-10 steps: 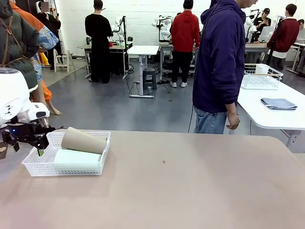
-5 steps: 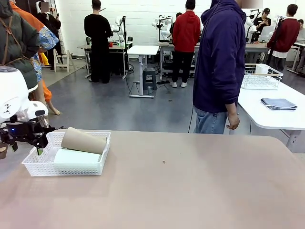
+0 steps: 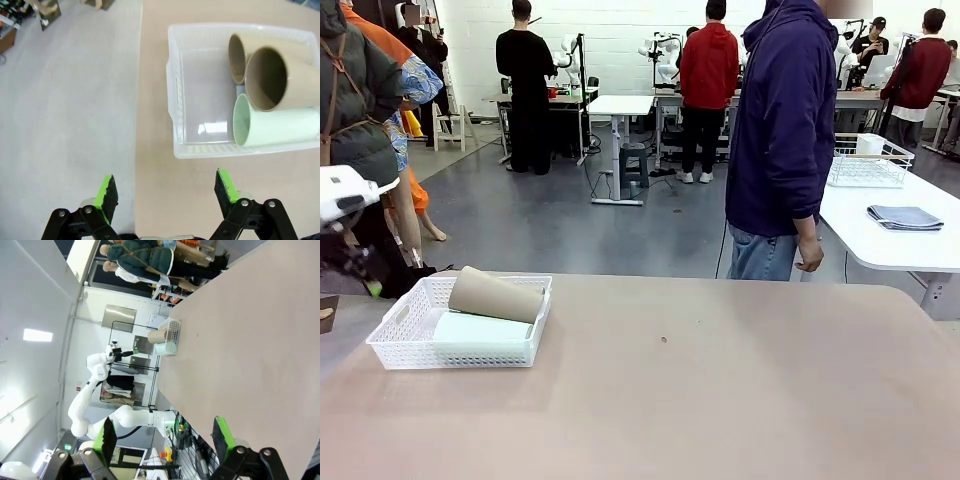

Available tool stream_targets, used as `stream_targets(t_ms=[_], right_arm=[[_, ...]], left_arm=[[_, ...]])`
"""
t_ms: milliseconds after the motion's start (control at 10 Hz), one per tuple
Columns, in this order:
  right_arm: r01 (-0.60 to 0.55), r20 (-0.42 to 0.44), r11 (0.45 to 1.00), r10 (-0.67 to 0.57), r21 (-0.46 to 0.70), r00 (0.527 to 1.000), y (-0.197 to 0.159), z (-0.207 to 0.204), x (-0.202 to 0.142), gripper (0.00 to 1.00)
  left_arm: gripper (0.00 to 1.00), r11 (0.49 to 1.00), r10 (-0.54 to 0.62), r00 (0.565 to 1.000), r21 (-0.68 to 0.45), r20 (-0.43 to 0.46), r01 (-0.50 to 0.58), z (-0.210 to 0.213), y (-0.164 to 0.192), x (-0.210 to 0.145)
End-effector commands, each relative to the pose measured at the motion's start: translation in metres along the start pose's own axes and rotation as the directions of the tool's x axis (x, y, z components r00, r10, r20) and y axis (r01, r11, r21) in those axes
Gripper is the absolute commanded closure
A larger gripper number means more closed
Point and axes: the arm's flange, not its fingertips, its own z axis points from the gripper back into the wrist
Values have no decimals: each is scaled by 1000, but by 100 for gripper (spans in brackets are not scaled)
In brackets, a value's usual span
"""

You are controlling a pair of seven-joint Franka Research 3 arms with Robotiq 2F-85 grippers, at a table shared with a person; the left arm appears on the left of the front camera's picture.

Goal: Clean and organize the cups into the basket.
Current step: Move the Organizing basket back to the left side of the table.

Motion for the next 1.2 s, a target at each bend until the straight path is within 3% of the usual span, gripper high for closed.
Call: stream_targets(t_ms=[0, 200, 300, 900, 1100], right_arm=[[5, -5, 1000, -5, -6, 1000, 2, -1, -2, 0], [5, -5, 1000, -5, -6, 1000, 2, -1, -2, 0], [5, -5, 1000, -5, -6, 1000, 2, -1, -2, 0], [5, -5, 1000, -5, -6, 1000, 2, -1, -2, 0], [5, -5, 1000, -5, -6, 1000, 2, -1, -2, 0]], left_arm=[[0, 1000, 4, 999, -8, 33, -4, -12, -5, -91], [0, 999, -28, 999, -36, 31, 29, -14, -4, -108], [0, 1000, 11, 999, 1, 42, -11, 28, 6, -5], [0, 1000, -1, 999, -2, 37, 1, 30, 5, -7], [0, 959, 83, 974, -249, -209, -135, 25, 33, 14]])
